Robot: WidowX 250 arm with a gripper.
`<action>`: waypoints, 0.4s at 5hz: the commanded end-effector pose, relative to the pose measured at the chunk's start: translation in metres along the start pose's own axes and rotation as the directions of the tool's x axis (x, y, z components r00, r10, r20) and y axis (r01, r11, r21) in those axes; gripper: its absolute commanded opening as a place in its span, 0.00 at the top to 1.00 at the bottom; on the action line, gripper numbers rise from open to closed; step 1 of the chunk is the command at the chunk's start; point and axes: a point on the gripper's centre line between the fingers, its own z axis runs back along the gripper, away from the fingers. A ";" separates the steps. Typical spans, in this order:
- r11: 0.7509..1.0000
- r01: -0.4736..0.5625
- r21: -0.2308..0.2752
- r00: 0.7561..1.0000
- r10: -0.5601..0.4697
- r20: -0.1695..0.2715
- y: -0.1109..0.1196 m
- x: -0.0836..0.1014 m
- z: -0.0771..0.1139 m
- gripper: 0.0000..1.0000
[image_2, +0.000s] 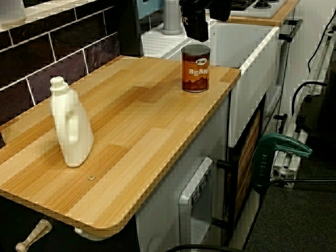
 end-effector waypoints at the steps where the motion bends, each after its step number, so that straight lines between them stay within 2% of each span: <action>1: 0.996 -0.010 0.090 0.996 0.002 0.089 0.008 -0.007 -0.018 0.00; 2: 0.994 0.007 0.112 0.995 -0.019 0.102 0.003 -0.012 -0.038 0.00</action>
